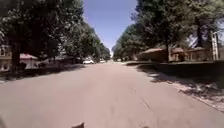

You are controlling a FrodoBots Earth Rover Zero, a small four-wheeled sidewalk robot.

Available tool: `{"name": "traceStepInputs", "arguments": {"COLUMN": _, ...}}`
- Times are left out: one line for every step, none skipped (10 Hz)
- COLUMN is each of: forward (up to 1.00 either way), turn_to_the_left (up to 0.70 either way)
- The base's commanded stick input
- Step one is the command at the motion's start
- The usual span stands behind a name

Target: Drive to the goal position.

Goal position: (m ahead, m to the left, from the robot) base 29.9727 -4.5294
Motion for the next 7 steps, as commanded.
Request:
{"name": "traceStepInputs", "arguments": {"forward": 0.7, "turn_to_the_left": 0.0}}
{"name": "traceStepInputs", "arguments": {"forward": 0.7, "turn_to_the_left": 0.0}}
{"name": "traceStepInputs", "arguments": {"forward": 0.7, "turn_to_the_left": 0.0}}
{"name": "traceStepInputs", "arguments": {"forward": 0.7, "turn_to_the_left": 0.0}}
{"name": "traceStepInputs", "arguments": {"forward": 0.7, "turn_to_the_left": 0.0}}
{"name": "traceStepInputs", "arguments": {"forward": 0.7, "turn_to_the_left": 0.0}}
{"name": "traceStepInputs", "arguments": {"forward": 0.7, "turn_to_the_left": 0.0}}
